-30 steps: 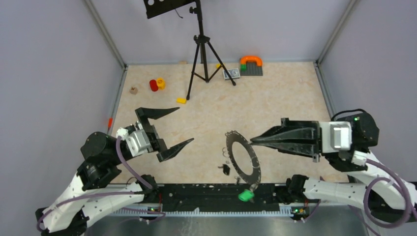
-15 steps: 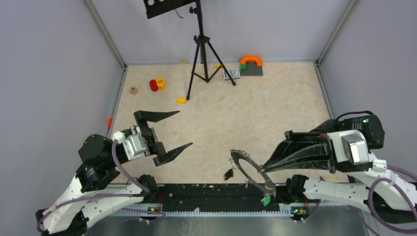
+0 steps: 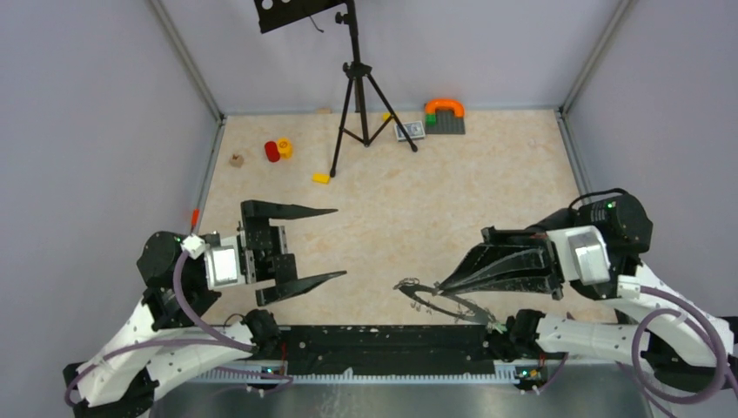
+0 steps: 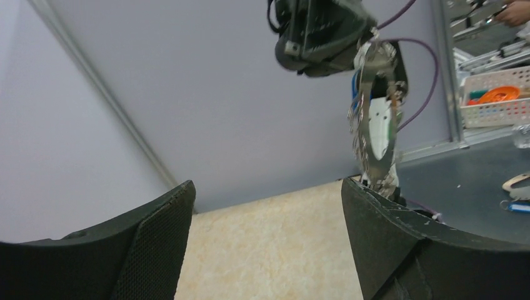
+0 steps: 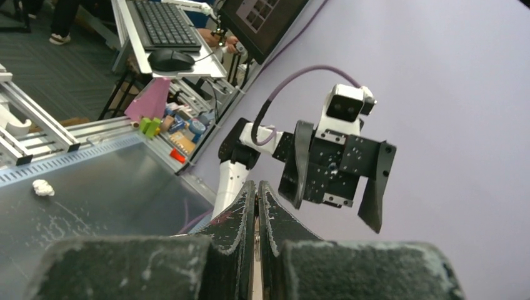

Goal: Remove the keys from the keyring

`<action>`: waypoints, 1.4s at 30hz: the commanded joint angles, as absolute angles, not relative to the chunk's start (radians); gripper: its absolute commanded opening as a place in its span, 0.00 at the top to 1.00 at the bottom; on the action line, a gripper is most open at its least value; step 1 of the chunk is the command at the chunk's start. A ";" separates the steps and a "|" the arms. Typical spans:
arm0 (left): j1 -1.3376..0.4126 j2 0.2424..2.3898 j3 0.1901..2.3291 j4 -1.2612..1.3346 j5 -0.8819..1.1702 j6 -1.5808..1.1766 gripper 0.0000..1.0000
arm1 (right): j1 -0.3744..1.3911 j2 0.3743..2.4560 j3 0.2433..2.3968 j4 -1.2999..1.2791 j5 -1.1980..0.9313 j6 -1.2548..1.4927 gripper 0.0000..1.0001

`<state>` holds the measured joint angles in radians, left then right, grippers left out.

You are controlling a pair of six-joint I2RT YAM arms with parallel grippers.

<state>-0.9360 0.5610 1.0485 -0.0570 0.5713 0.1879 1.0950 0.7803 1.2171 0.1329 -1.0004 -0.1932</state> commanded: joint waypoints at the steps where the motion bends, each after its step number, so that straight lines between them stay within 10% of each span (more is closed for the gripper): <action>1: -0.936 0.633 1.109 0.144 0.741 0.108 0.11 | 1.090 0.829 1.229 0.145 -1.024 -0.228 1.00; 42: -0.946 0.985 1.134 0.505 1.071 -0.316 0.39 | 1.090 0.872 1.222 0.106 -0.877 -0.387 1.00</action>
